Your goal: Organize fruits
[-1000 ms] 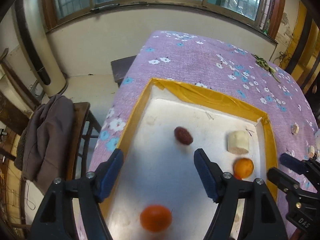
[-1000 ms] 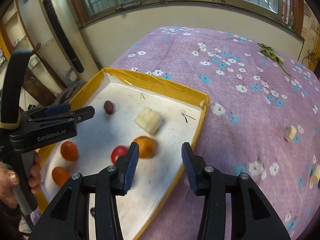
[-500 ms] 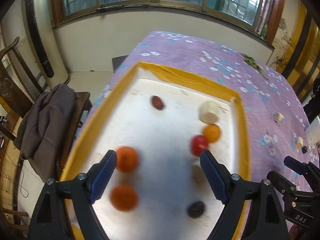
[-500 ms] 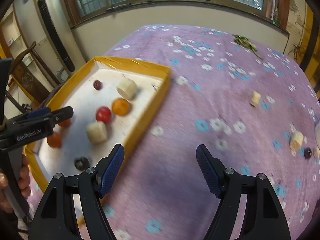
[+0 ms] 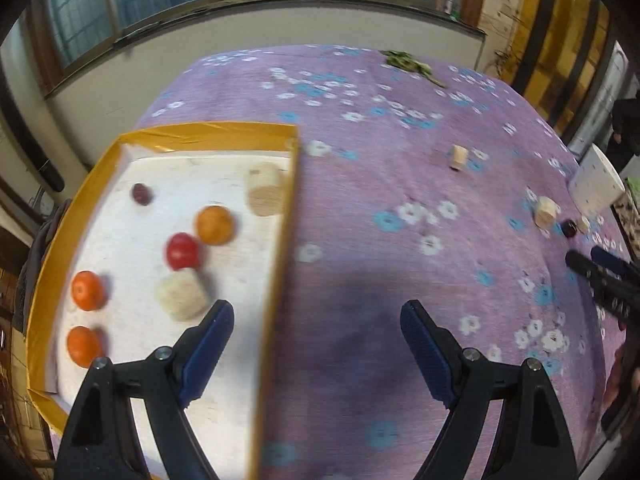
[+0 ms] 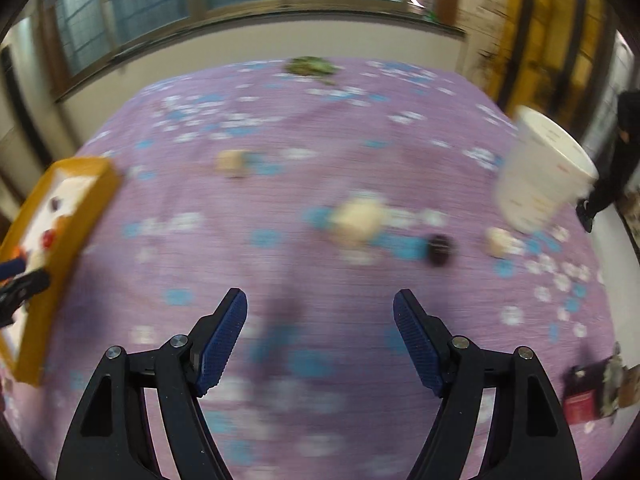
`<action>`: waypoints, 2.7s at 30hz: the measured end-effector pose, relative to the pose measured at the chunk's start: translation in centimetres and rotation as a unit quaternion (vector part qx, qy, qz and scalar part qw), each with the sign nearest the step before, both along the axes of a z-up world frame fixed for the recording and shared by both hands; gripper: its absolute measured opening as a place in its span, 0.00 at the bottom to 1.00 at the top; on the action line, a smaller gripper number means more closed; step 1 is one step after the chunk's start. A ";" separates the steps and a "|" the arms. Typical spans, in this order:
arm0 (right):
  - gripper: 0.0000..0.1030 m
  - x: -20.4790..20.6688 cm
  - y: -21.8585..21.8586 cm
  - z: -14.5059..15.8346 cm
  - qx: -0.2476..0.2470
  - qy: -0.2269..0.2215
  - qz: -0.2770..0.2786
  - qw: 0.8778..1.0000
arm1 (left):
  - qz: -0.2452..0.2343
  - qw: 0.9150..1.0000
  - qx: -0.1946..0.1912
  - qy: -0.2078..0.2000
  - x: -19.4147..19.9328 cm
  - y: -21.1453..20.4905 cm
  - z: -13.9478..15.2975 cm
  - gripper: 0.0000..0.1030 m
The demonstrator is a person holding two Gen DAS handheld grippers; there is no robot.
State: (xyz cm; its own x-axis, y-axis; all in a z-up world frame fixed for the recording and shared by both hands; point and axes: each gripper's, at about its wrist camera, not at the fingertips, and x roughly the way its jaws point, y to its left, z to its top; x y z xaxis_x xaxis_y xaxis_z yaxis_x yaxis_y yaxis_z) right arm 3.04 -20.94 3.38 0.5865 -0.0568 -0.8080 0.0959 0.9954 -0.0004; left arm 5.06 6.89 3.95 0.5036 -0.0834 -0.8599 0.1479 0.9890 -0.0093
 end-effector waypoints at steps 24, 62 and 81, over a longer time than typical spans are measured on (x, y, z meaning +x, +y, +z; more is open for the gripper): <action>0.23 2.6 -8.2 -2.1 0.046 -0.006 0.037 0.998 | -0.134 0.990 0.026 -0.026 2.0 -19.0 0.7 0.87; 0.23 -3.6 0.9 -0.2 0.078 -0.001 0.076 0.994 | -0.136 0.986 -0.099 -0.017 -1.8 -10.2 1.4 0.35; 0.23 -4.7 2.1 -1.0 0.057 0.024 0.045 0.997 | -0.143 0.988 -0.064 0.010 -0.1 -7.7 -0.9 0.51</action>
State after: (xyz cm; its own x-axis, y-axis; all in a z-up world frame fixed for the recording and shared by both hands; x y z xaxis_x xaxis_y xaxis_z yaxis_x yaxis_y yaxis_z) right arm -1.64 -18.86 2.39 0.5451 0.0876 -0.8337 0.0085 0.9939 0.1100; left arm 4.93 -0.77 3.09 0.4260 -0.3289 -0.8428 0.4195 0.8972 -0.1381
